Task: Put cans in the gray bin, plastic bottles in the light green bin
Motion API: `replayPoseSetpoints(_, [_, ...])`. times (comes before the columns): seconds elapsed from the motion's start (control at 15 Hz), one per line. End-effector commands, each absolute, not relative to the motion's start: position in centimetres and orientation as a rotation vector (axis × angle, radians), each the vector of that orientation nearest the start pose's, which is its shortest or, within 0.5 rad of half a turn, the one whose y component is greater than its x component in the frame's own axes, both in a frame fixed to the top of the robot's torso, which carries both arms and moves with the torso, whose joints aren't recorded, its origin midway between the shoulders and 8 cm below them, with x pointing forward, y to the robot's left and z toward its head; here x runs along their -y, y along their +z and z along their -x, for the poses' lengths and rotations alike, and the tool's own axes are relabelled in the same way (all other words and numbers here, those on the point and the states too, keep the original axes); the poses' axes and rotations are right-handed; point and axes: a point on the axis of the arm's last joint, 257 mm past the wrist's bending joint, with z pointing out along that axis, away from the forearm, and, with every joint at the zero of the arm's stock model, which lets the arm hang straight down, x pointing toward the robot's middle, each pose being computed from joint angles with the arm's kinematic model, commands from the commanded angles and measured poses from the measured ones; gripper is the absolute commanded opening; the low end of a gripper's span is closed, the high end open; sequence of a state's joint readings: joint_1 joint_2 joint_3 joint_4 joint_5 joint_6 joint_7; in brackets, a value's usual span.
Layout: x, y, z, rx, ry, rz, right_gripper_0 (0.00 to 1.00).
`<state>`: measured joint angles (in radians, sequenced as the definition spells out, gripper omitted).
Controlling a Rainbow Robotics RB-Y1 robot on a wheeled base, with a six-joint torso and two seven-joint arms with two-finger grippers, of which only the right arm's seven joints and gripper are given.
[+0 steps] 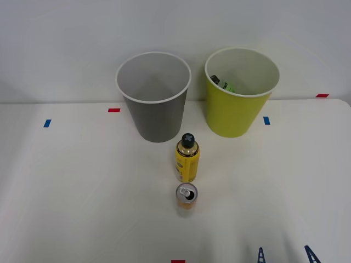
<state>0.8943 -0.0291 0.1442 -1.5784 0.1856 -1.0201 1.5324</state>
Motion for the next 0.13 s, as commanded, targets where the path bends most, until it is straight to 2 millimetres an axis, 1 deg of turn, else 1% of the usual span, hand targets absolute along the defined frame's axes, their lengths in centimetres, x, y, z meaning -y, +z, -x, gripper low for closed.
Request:
replayPoseSetpoints(0.07, [22.48,-29.34,-21.57,-1.397,-0.090,0.094,0.88])
replayPoseSetpoints(0.13, [22.48,-29.34,-21.57,-1.397,-0.090,0.094,0.88])
